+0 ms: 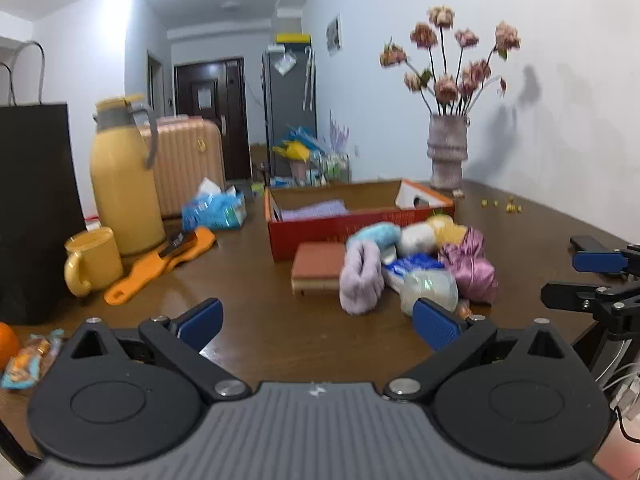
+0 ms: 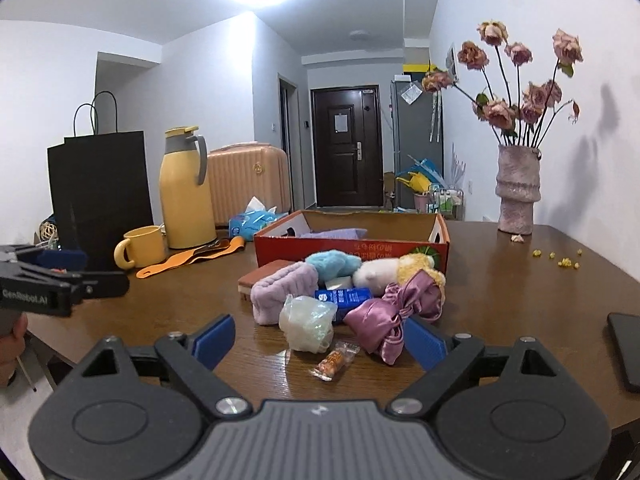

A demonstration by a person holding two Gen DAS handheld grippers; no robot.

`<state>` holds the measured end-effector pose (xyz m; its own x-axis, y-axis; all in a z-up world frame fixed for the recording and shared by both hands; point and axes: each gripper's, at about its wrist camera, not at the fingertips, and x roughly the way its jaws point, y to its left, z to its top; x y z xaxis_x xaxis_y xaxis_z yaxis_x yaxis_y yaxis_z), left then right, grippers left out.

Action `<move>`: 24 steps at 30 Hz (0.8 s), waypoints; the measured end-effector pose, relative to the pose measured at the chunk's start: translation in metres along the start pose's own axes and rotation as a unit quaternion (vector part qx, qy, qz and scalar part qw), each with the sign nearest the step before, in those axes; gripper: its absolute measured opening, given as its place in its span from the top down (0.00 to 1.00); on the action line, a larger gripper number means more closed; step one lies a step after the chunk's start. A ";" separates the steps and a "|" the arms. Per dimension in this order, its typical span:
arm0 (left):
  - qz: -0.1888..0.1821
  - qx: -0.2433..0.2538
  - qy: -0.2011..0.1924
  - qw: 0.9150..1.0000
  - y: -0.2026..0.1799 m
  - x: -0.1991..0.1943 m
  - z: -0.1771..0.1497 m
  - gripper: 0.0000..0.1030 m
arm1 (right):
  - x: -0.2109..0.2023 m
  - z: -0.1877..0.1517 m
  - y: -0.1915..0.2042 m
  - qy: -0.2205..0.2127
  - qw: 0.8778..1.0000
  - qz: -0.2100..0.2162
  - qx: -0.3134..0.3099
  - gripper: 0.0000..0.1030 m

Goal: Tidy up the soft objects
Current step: 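Withdraw both grippers from the box back over the pile, then close both grippers on the pink fuzzy towel roll and lift it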

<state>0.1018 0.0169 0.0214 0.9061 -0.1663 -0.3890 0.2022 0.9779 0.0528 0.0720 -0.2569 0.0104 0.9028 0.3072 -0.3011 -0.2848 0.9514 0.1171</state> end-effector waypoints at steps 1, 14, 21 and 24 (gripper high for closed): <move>-0.002 0.000 0.007 1.000 -0.002 0.006 -0.001 0.00 | 0.004 -0.001 -0.001 0.006 1.000 0.000 0.002 0.14; -0.020 -0.020 0.015 0.999 -0.015 0.116 0.013 0.28 | 0.071 0.004 -0.019 0.041 0.998 0.017 0.044 0.31; -0.044 0.009 0.047 0.998 -0.024 0.167 0.019 0.56 | 0.089 0.012 -0.017 0.044 0.998 0.031 0.046 0.35; -0.056 0.022 0.057 0.997 -0.027 0.177 0.015 0.82 | 0.092 0.008 -0.013 0.041 0.997 0.048 0.047 0.35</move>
<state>0.2620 -0.0405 -0.0353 0.8287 -0.2567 -0.4973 0.3191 0.9468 0.0430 0.1616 -0.2406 -0.0112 0.8427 0.4003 -0.3600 -0.3331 0.9130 0.2355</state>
